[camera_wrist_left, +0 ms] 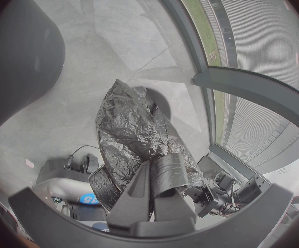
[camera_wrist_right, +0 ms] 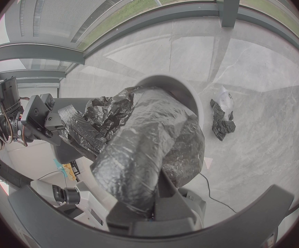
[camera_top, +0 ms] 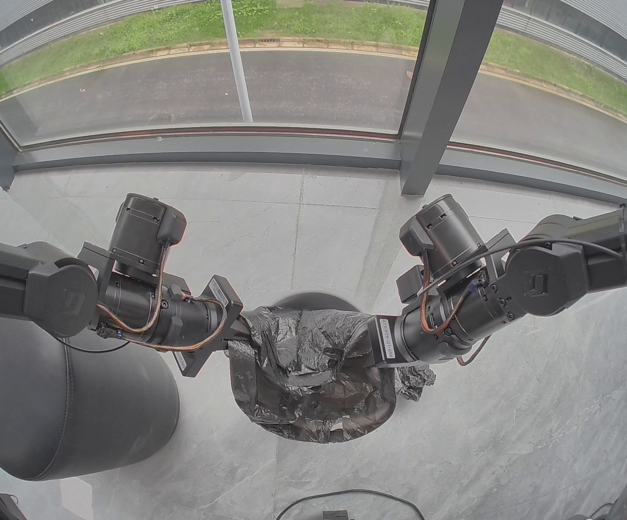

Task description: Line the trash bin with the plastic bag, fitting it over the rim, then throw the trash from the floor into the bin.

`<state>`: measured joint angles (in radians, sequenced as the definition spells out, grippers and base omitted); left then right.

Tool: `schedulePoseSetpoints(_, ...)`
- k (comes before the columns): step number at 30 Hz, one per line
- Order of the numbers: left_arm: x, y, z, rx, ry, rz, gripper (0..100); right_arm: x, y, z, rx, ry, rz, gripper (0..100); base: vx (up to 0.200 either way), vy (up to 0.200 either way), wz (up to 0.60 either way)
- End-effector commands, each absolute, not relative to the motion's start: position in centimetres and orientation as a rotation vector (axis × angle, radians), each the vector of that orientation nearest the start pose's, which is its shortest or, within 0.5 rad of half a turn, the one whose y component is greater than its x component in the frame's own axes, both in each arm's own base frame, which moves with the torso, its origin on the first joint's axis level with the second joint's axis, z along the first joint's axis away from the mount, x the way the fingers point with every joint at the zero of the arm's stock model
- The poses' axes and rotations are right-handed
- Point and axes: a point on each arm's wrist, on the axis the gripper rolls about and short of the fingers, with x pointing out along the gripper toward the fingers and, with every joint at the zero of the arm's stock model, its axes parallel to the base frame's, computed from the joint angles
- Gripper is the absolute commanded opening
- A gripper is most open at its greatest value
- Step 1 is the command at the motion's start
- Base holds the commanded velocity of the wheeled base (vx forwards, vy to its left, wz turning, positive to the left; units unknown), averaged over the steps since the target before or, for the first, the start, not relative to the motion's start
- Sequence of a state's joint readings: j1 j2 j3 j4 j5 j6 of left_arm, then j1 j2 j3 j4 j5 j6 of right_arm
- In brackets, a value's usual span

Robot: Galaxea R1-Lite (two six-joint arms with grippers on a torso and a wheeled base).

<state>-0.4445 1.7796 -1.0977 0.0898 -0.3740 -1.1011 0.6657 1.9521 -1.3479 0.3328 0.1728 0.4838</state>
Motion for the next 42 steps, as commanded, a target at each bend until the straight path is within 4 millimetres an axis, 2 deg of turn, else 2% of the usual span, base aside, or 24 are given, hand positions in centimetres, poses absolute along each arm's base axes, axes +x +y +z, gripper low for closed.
schedulePoseSetpoints(1,30.2,-13.7,15.5,-0.958,1.118,-0.223,0,29.5,22.5,13.9,0.191,1.106,0.504,0,0.000,0.000,0.00)
schedulePoseSetpoints(10,31.8,-14.0,14.5,-0.949,1.084,-0.320,0,30.8,22.1,13.8,0.218,1.049,0.575,0,0.000,0.000,0.00)
schedulePoseSetpoints(15,32.0,-14.1,14.5,-0.930,1.073,-0.335,0,30.8,21.6,13.2,0.215,1.073,0.602,0,0.000,0.000,0.00)
schedulePoseSetpoints(19,32.1,-14.3,13.9,-0.898,1.082,-0.338,0,31.3,20.6,11.8,0.234,1.070,0.654,0,0.000,0.000,0.00)
schedulePoseSetpoints(22,32.2,-14.5,14.3,-0.894,1.073,-0.351,0,31.5,20.0,10.6,0.264,1.044,0.706,0,0.000,0.000,0.00)
schedulePoseSetpoints(30,32.1,-14.5,13.7,-0.891,1.097,-0.336,0,31.0,19.9,8.3,0.263,1.067,0.728,0,0.000,0.000,0.00)
schedulePoseSetpoints(35,32.0,-14.9,13.2,-0.884,1.119,-0.335,0,30.4,20.0,8.6,0.261,1.073,0.736,0,0.000,0.000,0.00)
schedulePoseSetpoints(42,30.5,-14.5,13.9,-0.869,1.181,-0.294,0,29.2,20.8,9.5,0.243,1.090,0.759,0,0.000,0.000,0.00)
